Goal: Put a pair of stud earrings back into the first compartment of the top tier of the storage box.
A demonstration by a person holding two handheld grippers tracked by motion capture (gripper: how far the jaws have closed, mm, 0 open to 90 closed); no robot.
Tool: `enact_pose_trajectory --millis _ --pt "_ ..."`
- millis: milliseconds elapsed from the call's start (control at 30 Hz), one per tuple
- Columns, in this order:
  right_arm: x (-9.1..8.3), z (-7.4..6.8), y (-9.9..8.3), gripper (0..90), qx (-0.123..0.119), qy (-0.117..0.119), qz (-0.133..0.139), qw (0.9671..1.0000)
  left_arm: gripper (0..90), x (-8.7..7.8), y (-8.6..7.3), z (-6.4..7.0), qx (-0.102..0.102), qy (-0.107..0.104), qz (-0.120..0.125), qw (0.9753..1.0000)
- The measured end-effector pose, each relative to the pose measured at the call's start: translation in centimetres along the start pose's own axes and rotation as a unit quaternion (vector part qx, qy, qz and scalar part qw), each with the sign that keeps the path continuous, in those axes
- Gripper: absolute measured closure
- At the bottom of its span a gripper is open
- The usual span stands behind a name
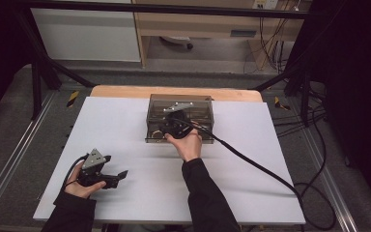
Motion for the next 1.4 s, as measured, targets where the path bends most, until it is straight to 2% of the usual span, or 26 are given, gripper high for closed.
enact_pose_trajectory --millis 133,267,333,467,533,800,1100,1233,1400 --pt "-1.3 -0.3 0.3 59.8 -0.017 0.010 0.008 0.9998 9.8 0.0 0.0 0.0 0.001 -0.002 -0.001 1.0000" --pt "-2.6 -0.1 0.4 41.9 -0.012 0.012 0.023 0.9996 9.8 0.0 0.0 0.1 0.000 -0.003 -0.001 1.0000" --pt "-3.3 0.0 0.3 33.8 -0.019 0.008 0.032 0.9993 9.8 0.0 0.0 0.1 0.000 -0.003 -0.001 1.0000" --pt "-4.6 0.4 0.1 21.6 -0.019 0.010 0.048 0.9986 9.8 0.1 0.0 0.1 -0.001 -0.004 -0.002 1.0000" --pt "-5.2 0.6 0.0 17.2 -0.016 0.015 0.047 0.9987 9.8 0.1 0.0 0.0 -0.001 -0.004 -0.002 1.0000" --pt "-7.3 1.4 -0.9 7.1 -0.025 0.011 0.064 0.9976 9.8 0.1 0.0 0.1 -0.002 -0.004 -0.002 1.0000" --pt "-9.2 2.7 -2.5 2.1 -0.033 0.012 0.059 0.9976 9.9 0.1 0.0 0.1 -0.002 -0.006 -0.001 1.0000" --pt "-9.9 3.7 -3.4 1.2 -0.028 0.012 0.059 0.9978 9.9 0.1 0.1 0.2 -0.002 -0.007 -0.001 1.0000" --pt "-10.6 5.1 -5.0 1.1 -0.008 0.021 0.056 0.9982 9.9 0.1 0.1 0.2 -0.002 -0.008 0.000 1.0000"
Point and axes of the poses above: each handheld gripper's, and its own axes: x roughly forward along the jaws, y roughly out of its top, z roughly to its right, the point moved 2 cm from there along x, roughly forward along the jaws, and after that the axes turned 7 degrees about x, right-handed, at the moved point
